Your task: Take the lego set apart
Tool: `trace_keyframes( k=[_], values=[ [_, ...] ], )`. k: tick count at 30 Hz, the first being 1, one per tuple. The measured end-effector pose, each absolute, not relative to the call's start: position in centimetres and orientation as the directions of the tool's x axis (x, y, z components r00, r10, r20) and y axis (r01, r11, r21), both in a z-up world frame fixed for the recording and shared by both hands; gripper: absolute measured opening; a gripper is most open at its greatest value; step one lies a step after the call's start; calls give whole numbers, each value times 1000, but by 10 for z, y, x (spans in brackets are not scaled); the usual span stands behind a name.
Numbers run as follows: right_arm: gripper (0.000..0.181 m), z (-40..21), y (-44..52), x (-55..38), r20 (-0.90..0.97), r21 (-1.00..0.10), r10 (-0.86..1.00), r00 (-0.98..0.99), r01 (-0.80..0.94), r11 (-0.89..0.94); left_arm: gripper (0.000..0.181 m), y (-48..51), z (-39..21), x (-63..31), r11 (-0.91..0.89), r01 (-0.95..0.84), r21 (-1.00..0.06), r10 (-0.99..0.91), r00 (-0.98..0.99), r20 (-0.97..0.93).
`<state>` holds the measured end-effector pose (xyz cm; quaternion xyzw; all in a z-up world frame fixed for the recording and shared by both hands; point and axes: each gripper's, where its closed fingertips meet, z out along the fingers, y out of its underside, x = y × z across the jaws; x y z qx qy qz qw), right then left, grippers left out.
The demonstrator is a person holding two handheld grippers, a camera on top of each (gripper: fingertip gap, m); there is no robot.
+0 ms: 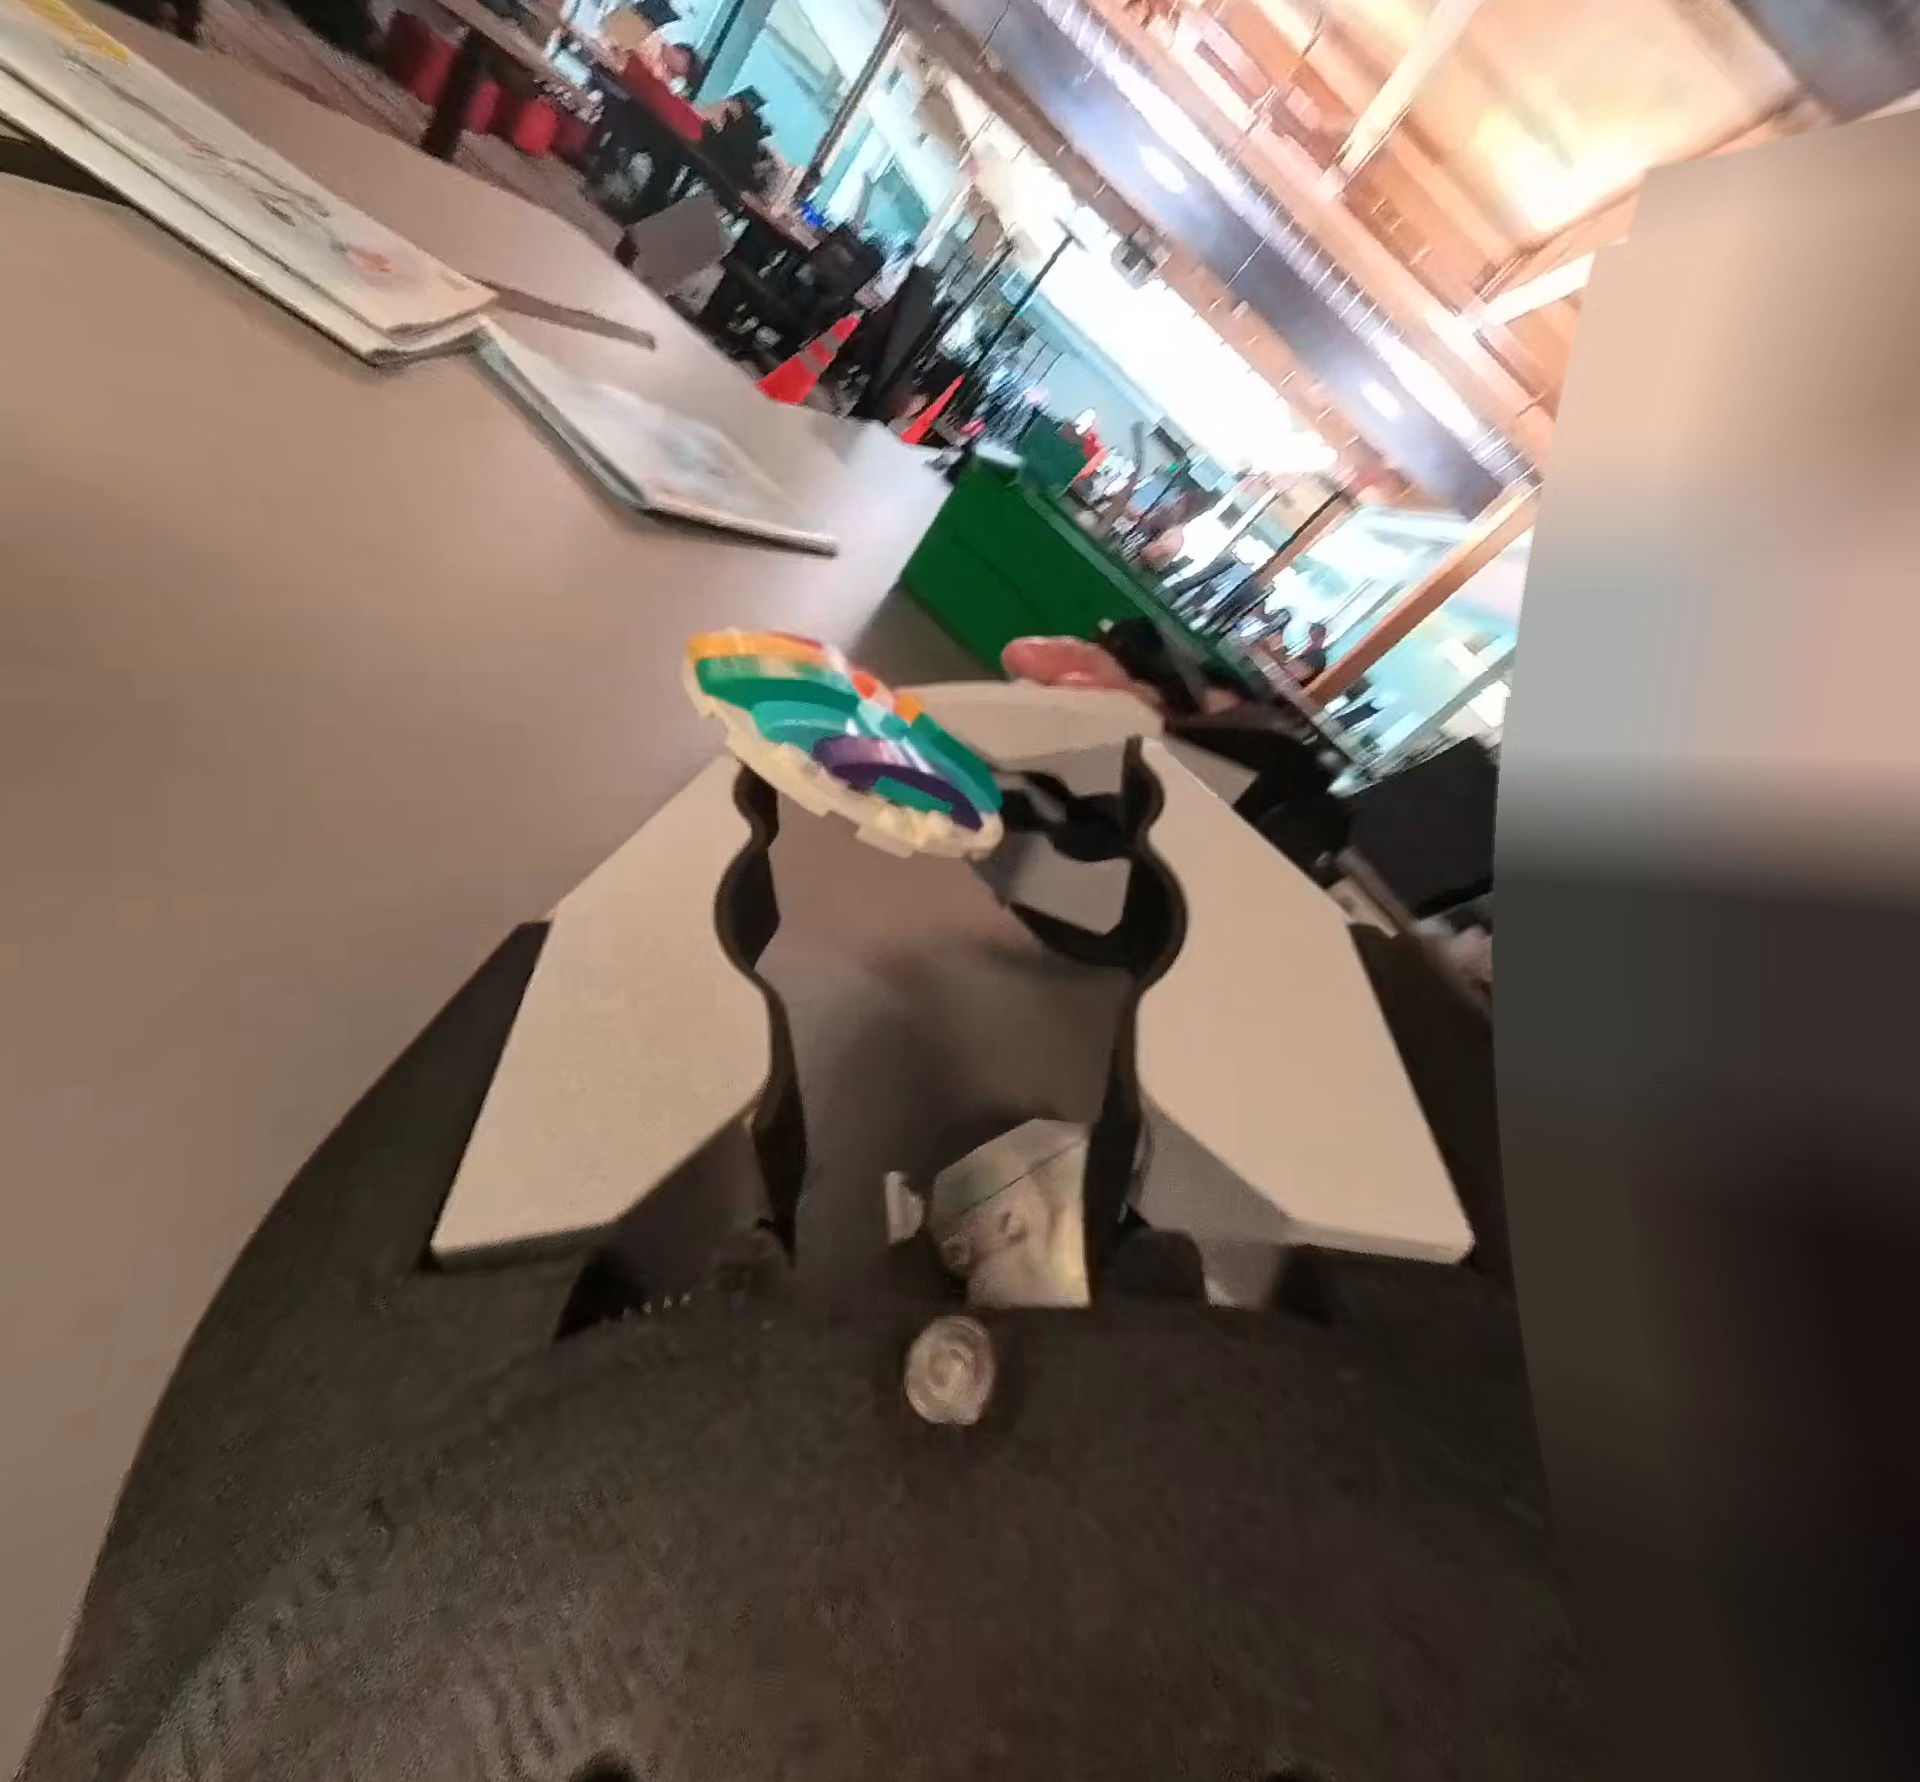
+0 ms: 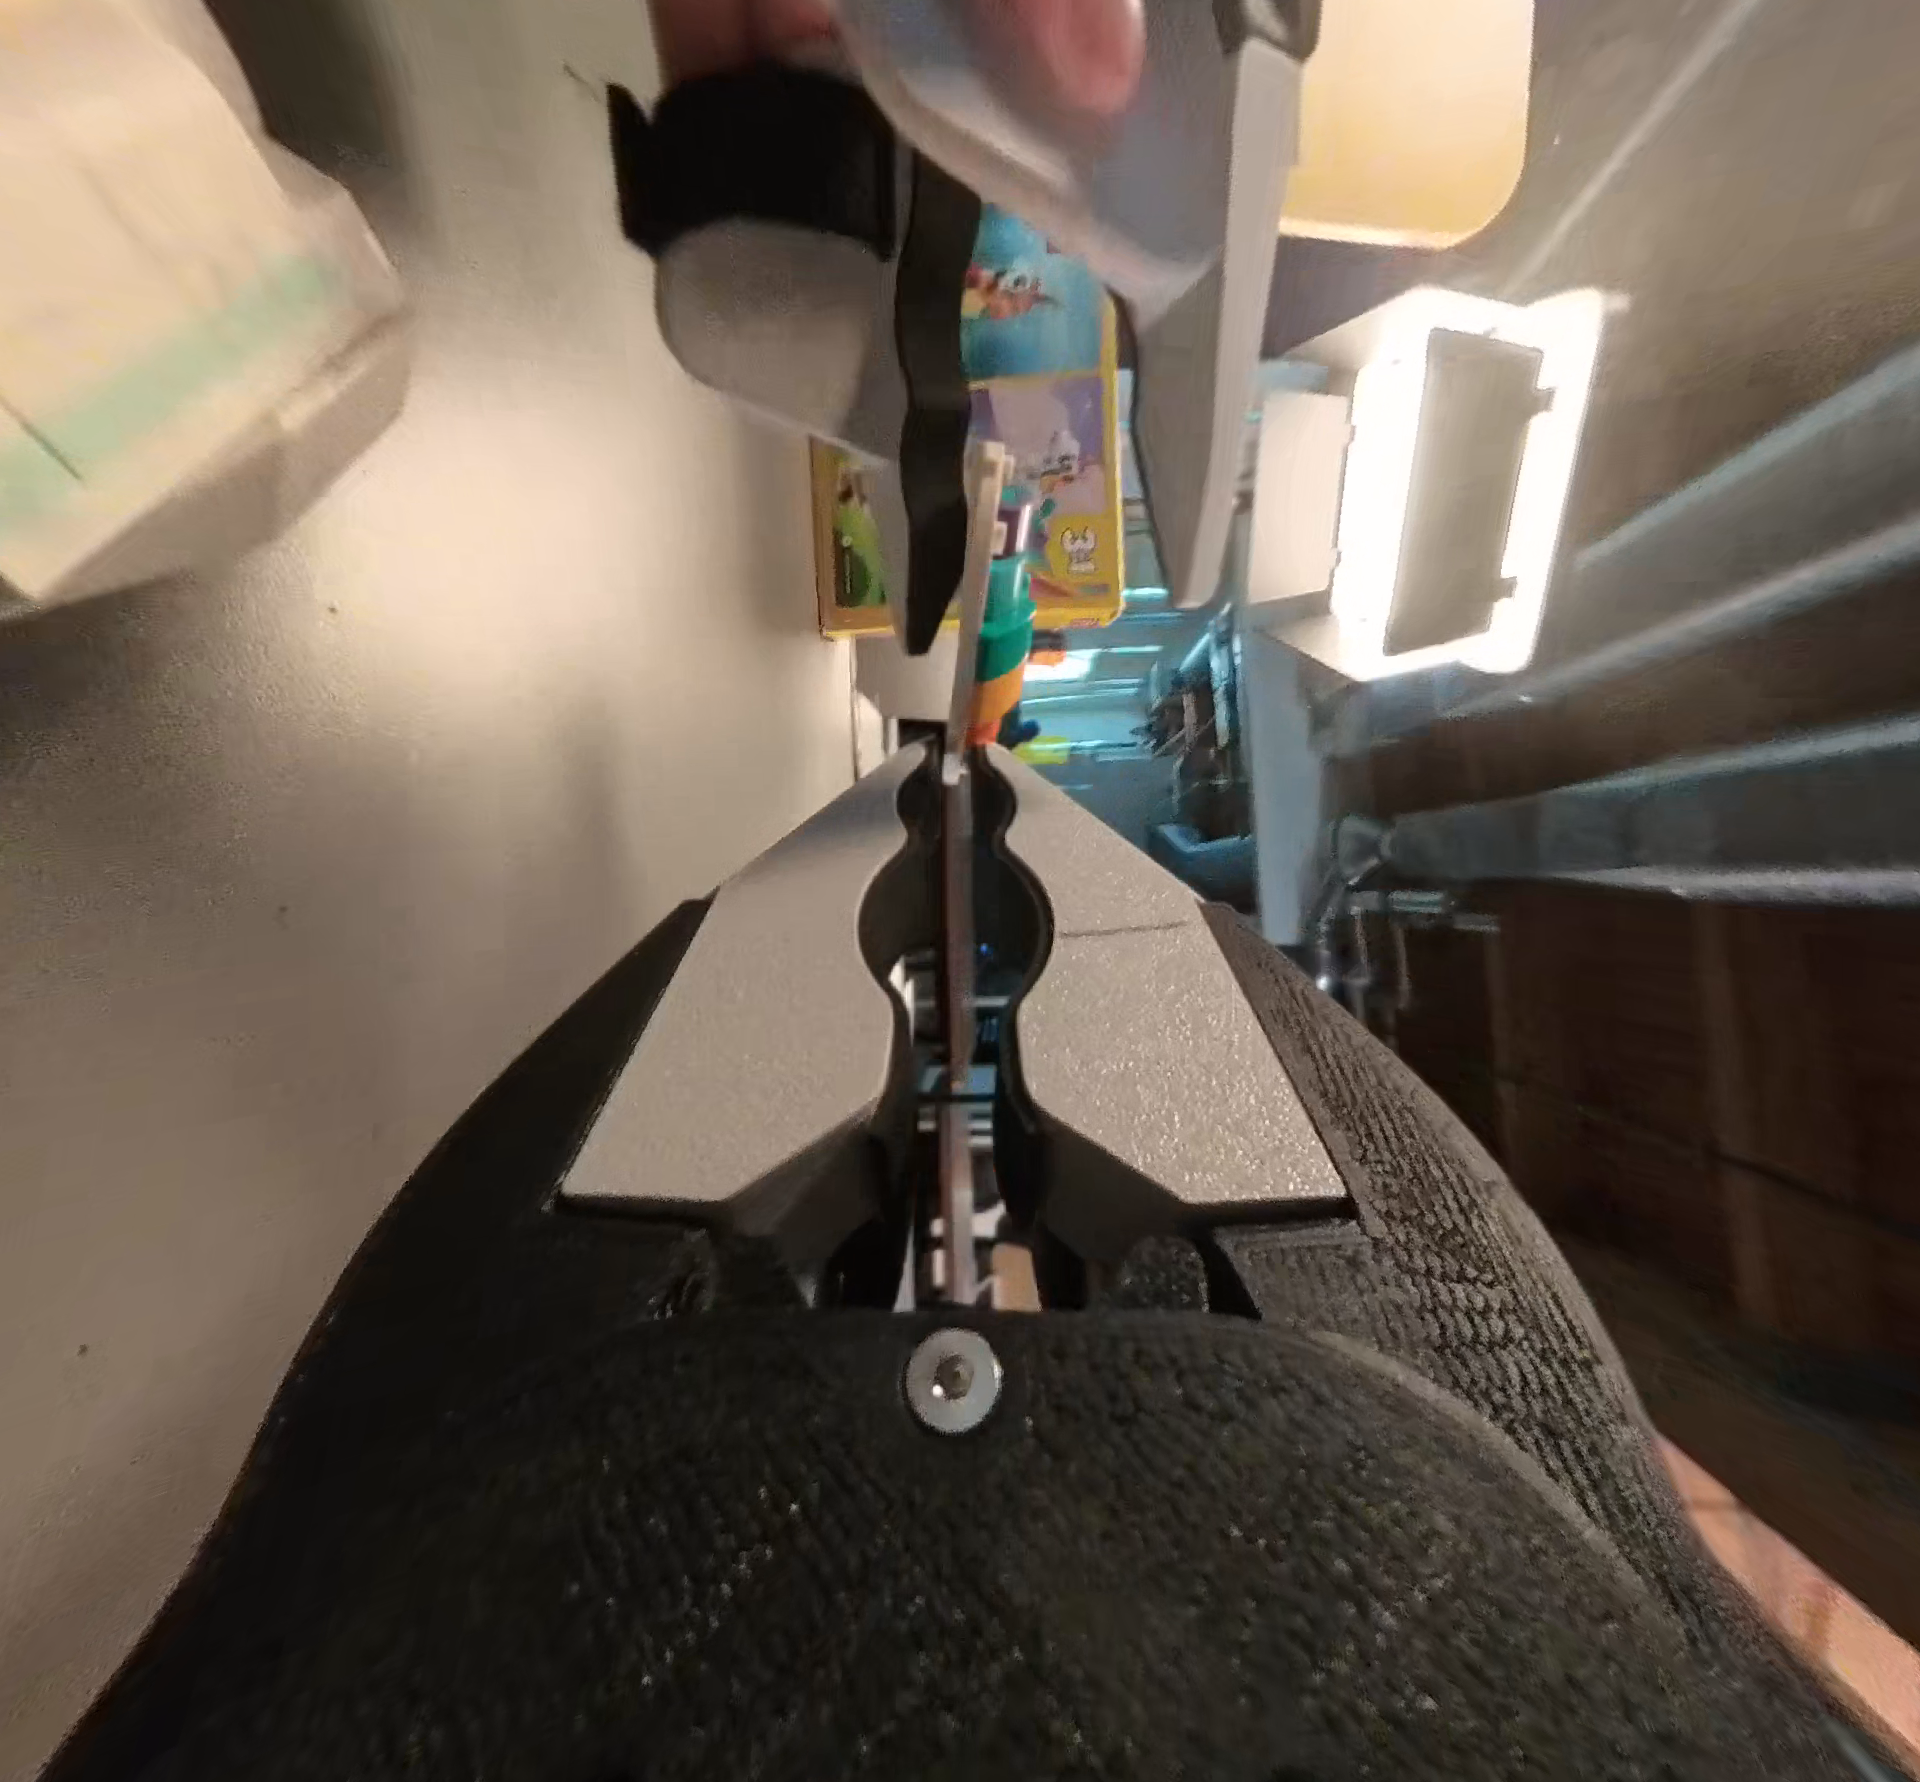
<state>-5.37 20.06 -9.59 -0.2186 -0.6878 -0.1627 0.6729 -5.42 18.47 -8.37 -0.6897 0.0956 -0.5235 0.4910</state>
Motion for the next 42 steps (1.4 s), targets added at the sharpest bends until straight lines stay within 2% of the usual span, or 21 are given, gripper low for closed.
trace_keyframes(
  k=[3, 9, 13, 16, 18, 20, 25, 28, 30, 32, 34, 36, 38, 40, 42],
  values=[
    [3, -98, 213, -44, 996, -63, 85, -12, 570, 819, 62, 190, -92, -58, -458, 326, -827, -616, 553, 560],
    [3, -114, 249, -20, 988, -73, 144, -49, 678, 732, 44, 205, -93, -103, -383, 376, -844, -461, 714, 527],
    [3, -132, 261, -13, 978, -12, 161, -136, 727, 687, 32, 209, -117, -110, -454, 273, -848, -378, 803, 461],
    [4, -153, 263, -10, 947, -7, 241, -212, 737, 675, 24, 210, -116, -110, -424, 223, -878, -373, 840, 394],
    [18, -162, 260, -9, 914, -88, 349, -206, 739, 668, 24, 210, -106, -114, -357, 201, -912, -367, 868, 335],
    [23, -160, 254, -10, 880, -209, 450, -153, 726, 655, 25, 208, -88, -122, -250, 194, -948, -357, 892, 277],
    [45, -155, 230, -5, 635, -596, 770, -64, 594, 540, 26, 195, -46, -145, 14, 200, -980, -300, 935, 187],
    [57, -133, 243, 0, 520, -778, 849, 96, 463, 424, 30, 189, -35, -147, 107, 175, -979, -291, 947, 138],
    [59, -109, 258, 5, 503, -843, 831, 237, 348, 411, 40, 185, -26, -148, 176, 161, -971, -279, 954, 108],
    [59, -86, 266, 13, 472, -881, 810, 347, 226, 416, 60, 180, -16, -148, 247, 165, -955, -279, 956, 93],
    [60, -70, 262, 16, 385, -922, 848, 365, 114, 370, 74, 174, -8, -148, 296, 193, -935, -299, 949, 101],
    [60, -62, 239, 8, 245, -969, 943, 227, 24, 246, 78, 168, 0, -148, 339, 206, -918, -313, 945, 96],
    [58, -64, 197, -5, 68, -997, 997, -48, 38, 70, 78, 164, 5, -151, 371, 193, -908, -301, 950, 79],
    [63, -81, 154, -15, -94, -979, 959, -266, 199, -41, 76, 162, 7, -152, 382, 177, -907, -287, 956, 66],
    [72, -111, 123, -21, -134, -927, 922, -363, 375, 13, 75, 161, 8, -152, 389, 168, -906, -280, 958, 57]
  ],
)
